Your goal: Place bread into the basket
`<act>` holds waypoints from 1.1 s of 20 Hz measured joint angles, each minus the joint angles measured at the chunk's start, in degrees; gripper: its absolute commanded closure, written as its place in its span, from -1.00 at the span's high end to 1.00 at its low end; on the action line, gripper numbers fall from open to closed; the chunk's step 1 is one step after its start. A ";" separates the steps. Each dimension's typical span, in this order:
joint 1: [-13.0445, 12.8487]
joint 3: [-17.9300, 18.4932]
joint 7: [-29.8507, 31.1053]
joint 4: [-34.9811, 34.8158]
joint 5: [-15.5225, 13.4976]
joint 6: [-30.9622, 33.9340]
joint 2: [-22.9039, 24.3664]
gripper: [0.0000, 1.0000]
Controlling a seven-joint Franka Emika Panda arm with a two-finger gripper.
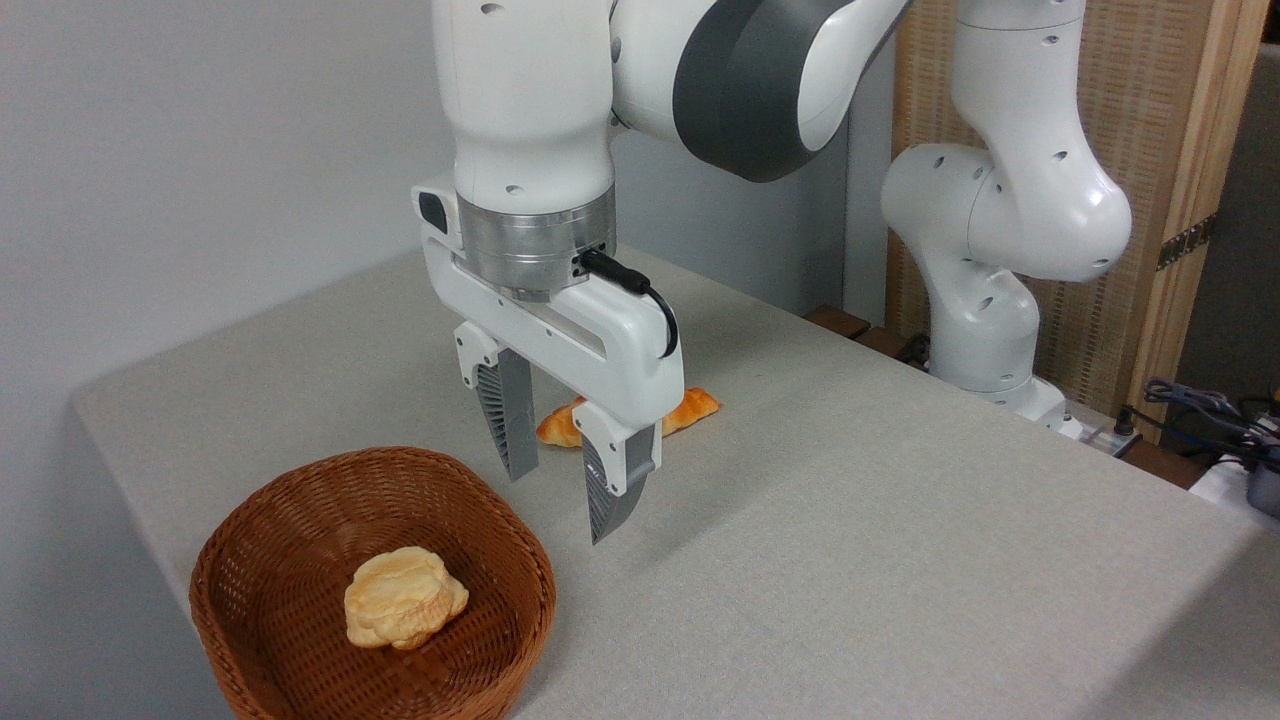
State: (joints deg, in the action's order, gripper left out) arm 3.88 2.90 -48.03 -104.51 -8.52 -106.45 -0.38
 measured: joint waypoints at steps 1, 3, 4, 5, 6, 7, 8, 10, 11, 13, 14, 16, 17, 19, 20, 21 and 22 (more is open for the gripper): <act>0.00 0.00 0.00 0.00 0.00 0.00 0.00 1.00; 0.00 0.01 0.00 0.50 0.00 0.00 0.26 1.00; 0.00 0.01 0.00 0.56 0.00 0.00 0.41 1.00; 0.00 0.01 0.00 0.56 0.00 0.01 0.40 1.00; 0.00 0.01 0.00 0.56 0.00 0.02 0.35 1.00; 0.00 0.01 0.00 0.56 0.00 0.02 0.30 1.00; -0.03 -0.04 0.00 0.56 0.00 0.02 0.28 1.00; -0.06 -0.11 0.01 0.56 0.00 0.02 0.27 1.00; -0.06 -0.11 0.01 0.56 0.00 0.03 0.27 1.00; -0.08 -0.15 0.01 0.56 0.00 0.04 0.26 1.00; -0.15 -0.19 0.01 0.56 0.00 0.18 0.25 1.00; -0.23 -0.19 0.01 0.55 0.00 0.61 0.25 1.00; -0.25 -0.20 0.01 0.55 0.00 0.69 0.25 1.00; -0.52 -0.31 0.01 0.45 0.00 0.81 0.24 1.00; -0.93 -0.42 -0.25 0.38 0.00 0.85 0.25 1.00; -1.72 -0.60 -0.53 0.17 0.00 0.89 0.31 1.00; -2.58 -0.82 -1.20 -0.23 0.00 0.99 0.44 1.00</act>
State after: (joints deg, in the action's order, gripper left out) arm 1.30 2.08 -49.23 -104.74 -8.52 -105.45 0.06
